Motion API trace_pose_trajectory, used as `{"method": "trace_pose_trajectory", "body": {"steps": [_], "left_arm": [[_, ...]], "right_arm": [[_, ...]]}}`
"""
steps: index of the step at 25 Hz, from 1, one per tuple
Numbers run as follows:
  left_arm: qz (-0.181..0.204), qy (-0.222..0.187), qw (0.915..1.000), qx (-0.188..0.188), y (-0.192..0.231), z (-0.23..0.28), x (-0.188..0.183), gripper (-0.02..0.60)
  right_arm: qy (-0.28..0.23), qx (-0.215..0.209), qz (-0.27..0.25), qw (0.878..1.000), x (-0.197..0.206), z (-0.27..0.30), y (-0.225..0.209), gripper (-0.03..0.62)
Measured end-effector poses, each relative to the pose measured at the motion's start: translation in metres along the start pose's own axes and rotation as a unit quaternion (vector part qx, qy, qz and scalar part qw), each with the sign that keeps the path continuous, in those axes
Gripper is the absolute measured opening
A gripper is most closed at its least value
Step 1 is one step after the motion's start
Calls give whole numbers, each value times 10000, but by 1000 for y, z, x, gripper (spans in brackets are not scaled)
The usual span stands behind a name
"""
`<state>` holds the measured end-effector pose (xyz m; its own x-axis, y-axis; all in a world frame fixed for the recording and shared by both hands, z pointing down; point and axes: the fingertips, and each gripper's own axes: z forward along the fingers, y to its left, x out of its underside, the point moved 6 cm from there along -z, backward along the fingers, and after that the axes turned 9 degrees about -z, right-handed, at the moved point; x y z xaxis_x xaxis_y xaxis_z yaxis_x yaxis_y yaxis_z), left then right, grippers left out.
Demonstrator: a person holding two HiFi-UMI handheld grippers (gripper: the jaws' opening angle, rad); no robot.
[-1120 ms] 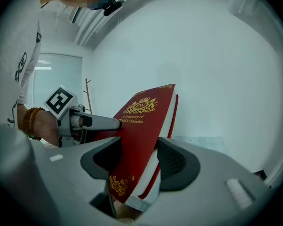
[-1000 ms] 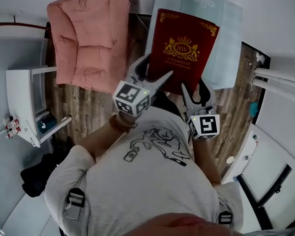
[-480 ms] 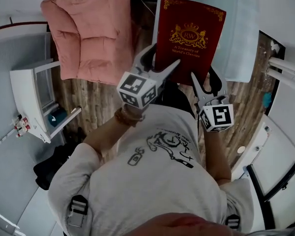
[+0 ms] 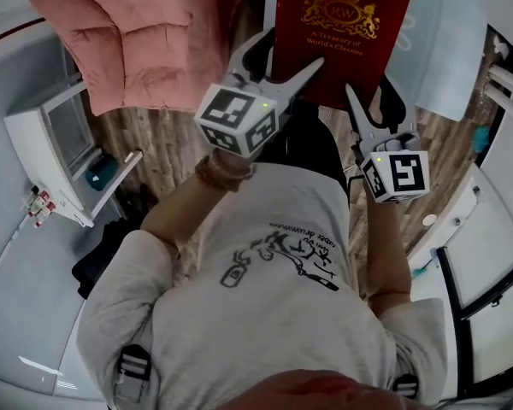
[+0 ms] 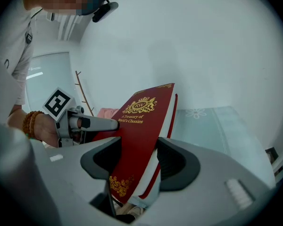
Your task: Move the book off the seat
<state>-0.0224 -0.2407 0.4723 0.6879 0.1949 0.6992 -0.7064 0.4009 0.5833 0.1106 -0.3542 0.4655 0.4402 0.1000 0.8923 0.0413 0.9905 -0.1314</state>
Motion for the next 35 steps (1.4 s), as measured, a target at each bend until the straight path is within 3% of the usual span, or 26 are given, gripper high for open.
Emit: {"method": "trace_pose_trajectory", "body": {"steps": [11, 35], "left_arm": [[-226, 263, 9993, -156, 63, 38, 44, 357], [-568, 333, 9976, -222, 111, 83, 100, 357]], "right_arm": [[284, -73, 295, 9991, 63, 54, -12, 242], [464, -47, 430, 9980, 129, 92, -35, 242]]}}
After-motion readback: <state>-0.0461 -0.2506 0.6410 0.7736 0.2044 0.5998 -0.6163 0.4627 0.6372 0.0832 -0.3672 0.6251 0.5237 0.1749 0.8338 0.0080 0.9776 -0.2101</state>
